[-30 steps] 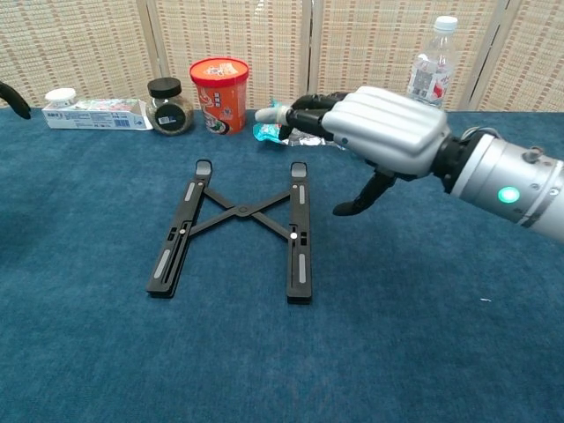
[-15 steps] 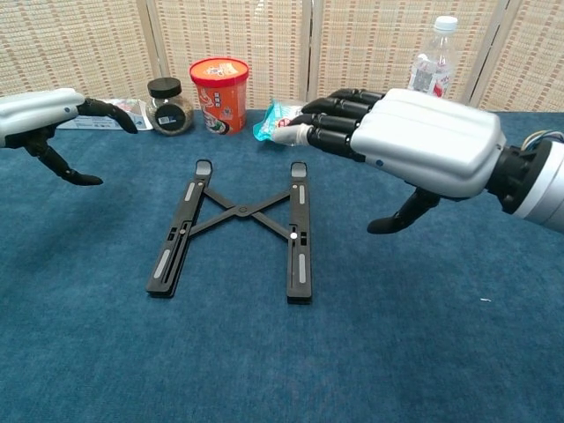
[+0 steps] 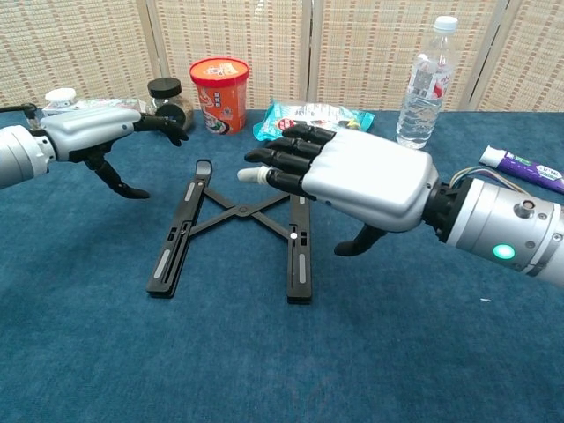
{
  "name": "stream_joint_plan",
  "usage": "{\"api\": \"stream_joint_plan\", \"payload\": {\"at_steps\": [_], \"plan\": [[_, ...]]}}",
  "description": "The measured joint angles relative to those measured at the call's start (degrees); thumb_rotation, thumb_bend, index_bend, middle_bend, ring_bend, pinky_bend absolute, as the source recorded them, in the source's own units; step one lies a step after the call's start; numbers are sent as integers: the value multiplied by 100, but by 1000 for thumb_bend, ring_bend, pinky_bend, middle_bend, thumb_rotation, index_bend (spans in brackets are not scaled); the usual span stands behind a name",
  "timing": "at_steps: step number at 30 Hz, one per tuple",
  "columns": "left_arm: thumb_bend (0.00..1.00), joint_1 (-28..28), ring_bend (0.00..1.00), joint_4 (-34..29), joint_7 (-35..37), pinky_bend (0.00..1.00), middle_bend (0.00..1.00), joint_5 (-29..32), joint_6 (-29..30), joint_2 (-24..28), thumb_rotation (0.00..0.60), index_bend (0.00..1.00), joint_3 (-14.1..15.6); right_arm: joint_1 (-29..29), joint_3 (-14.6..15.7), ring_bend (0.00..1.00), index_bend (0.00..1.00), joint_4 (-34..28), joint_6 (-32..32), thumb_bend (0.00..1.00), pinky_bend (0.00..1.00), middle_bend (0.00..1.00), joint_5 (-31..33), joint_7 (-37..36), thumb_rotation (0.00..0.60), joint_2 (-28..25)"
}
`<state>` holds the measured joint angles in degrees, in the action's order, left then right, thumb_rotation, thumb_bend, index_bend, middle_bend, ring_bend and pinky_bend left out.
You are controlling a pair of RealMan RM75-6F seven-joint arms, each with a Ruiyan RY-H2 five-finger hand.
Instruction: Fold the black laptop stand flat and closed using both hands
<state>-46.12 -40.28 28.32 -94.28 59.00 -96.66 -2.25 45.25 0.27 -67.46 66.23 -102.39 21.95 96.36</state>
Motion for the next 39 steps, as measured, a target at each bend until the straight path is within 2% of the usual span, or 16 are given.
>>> {"api": "stream_joint_plan", "payload": {"at_steps": [12,39], "plan": [[143,-99,110,361,187,74,187,114,-113,-364,600,139,113,69,37,0,0,719,-92,0,0,0,-20,-182,600,455],[143,-241,110,1305,794,74,187,227,-402,-907,600,139,316,126,41,0,0,876,-238,0,0,0,69,-132,600,484]]}}
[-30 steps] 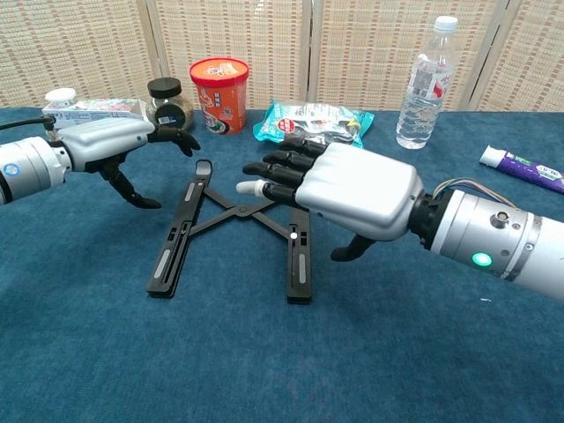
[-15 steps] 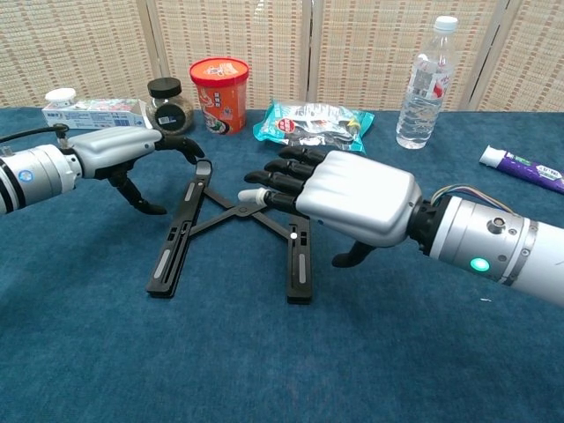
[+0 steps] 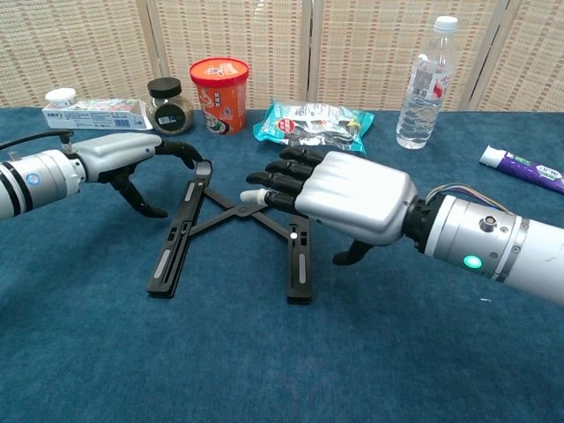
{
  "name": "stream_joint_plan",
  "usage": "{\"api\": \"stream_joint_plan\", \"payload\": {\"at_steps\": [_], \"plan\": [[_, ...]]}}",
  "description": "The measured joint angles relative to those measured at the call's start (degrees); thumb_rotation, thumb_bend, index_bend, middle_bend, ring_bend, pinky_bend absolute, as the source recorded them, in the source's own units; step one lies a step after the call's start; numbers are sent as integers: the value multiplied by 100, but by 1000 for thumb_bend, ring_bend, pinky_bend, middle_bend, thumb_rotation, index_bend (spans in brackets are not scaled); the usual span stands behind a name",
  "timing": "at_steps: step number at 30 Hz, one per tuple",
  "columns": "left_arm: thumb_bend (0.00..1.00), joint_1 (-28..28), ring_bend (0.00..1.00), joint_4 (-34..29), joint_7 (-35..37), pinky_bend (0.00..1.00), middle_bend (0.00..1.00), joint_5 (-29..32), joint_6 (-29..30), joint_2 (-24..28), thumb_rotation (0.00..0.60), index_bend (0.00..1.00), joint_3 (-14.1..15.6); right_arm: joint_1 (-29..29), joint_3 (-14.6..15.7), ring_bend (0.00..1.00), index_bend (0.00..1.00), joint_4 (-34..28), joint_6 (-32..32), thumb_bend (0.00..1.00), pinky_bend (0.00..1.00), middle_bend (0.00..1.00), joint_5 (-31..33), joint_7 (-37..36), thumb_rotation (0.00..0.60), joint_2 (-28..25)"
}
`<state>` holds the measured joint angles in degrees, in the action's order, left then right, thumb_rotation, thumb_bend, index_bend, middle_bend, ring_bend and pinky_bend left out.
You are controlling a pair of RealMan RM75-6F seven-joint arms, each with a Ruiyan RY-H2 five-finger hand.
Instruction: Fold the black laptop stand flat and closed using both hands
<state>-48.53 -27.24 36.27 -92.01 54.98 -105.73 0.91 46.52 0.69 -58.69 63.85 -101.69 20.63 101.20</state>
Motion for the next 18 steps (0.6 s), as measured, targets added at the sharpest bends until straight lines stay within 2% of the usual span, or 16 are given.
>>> {"api": "stream_joint_plan", "payload": {"at_steps": [18], "plan": [[144,-16,110,220,210,74,187,57,-37,-136,600,139,46,227,-150,0,0,691,-232,0,0,0,152,68,600,603]]}}
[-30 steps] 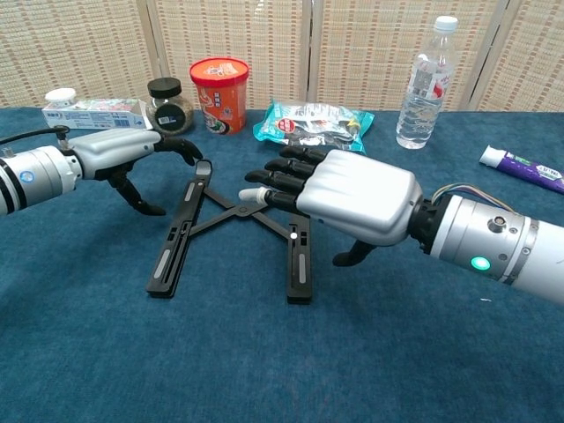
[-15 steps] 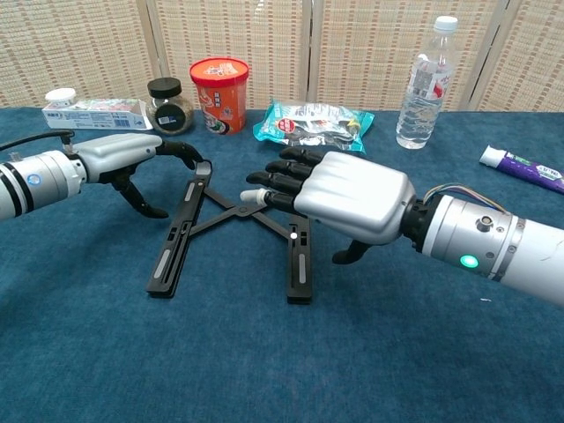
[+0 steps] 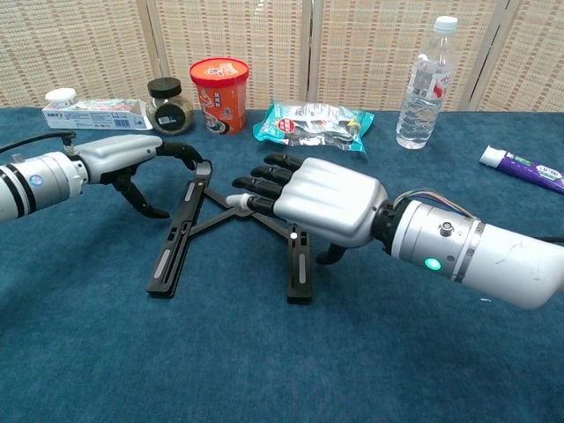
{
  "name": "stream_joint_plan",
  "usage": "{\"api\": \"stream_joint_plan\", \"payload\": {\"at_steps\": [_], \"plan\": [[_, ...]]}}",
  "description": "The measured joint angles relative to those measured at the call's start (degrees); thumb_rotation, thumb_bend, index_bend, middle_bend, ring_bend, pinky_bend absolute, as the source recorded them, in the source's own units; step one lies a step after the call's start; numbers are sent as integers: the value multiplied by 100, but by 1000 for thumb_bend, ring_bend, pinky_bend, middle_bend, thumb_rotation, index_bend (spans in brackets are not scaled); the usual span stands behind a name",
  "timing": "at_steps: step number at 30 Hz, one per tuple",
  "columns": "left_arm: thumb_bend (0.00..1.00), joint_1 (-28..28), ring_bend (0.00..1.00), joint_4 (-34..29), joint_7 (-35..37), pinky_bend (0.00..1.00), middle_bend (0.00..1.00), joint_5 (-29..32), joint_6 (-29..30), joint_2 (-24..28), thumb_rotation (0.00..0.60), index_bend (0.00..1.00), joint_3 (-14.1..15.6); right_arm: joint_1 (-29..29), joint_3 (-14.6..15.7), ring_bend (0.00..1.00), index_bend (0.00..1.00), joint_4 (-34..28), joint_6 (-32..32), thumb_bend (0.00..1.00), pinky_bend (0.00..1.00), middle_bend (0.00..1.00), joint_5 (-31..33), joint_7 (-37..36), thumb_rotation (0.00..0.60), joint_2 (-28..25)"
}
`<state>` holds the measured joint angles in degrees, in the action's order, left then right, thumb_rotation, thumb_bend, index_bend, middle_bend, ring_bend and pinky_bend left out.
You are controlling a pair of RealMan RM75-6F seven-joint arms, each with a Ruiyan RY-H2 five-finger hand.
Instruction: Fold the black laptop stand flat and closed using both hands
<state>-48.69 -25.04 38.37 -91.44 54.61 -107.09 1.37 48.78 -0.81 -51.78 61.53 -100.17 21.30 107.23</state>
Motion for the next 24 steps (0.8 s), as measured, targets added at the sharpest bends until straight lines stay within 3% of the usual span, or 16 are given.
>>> {"api": "stream_joint_plan", "payload": {"at_steps": [24], "plan": [[143,-11,110,146,165,74,187,32,-99,-93,600,139,51,138,37,0,0,351,-8,0,0,0,53,-15,600,308]]}}
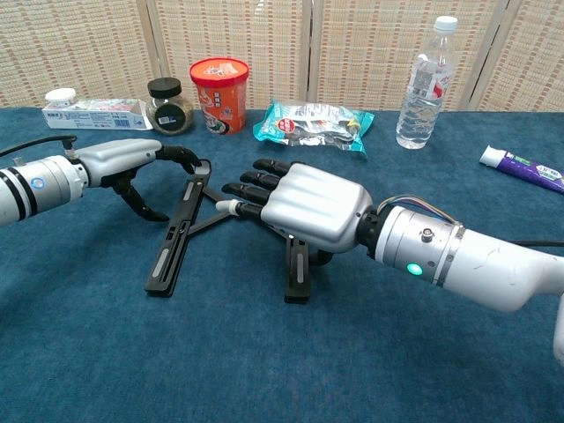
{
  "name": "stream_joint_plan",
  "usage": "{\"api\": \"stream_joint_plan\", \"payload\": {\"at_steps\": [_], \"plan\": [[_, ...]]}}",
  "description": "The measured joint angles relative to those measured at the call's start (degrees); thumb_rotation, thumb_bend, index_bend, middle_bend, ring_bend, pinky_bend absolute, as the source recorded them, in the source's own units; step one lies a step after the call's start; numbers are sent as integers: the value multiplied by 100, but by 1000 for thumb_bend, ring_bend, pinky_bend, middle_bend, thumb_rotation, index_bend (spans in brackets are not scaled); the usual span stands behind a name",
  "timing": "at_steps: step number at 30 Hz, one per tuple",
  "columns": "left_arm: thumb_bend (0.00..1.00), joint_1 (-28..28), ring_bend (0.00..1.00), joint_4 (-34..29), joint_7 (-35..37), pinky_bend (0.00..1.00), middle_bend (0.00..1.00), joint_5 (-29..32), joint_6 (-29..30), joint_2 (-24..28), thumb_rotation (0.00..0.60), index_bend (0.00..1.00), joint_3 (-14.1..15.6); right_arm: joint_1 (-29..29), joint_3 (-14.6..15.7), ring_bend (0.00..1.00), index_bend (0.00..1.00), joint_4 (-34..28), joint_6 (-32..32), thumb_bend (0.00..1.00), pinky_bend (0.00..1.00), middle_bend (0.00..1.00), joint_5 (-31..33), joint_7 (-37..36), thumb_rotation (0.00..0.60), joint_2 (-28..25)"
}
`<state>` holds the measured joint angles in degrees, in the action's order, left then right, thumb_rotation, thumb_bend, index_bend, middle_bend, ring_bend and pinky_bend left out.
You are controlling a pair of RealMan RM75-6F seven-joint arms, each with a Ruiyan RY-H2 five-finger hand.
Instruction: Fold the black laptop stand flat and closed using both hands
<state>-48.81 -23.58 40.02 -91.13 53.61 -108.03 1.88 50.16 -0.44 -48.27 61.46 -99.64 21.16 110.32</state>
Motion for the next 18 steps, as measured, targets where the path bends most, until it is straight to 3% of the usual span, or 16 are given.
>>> {"api": "stream_joint_plan", "payload": {"at_steps": [18], "plan": [[143,-74,110,-69,40,74,187,-3,16,-55,600,139,-5,168,-113,0,0,125,-16,0,0,0,66,72,600,193]]}}
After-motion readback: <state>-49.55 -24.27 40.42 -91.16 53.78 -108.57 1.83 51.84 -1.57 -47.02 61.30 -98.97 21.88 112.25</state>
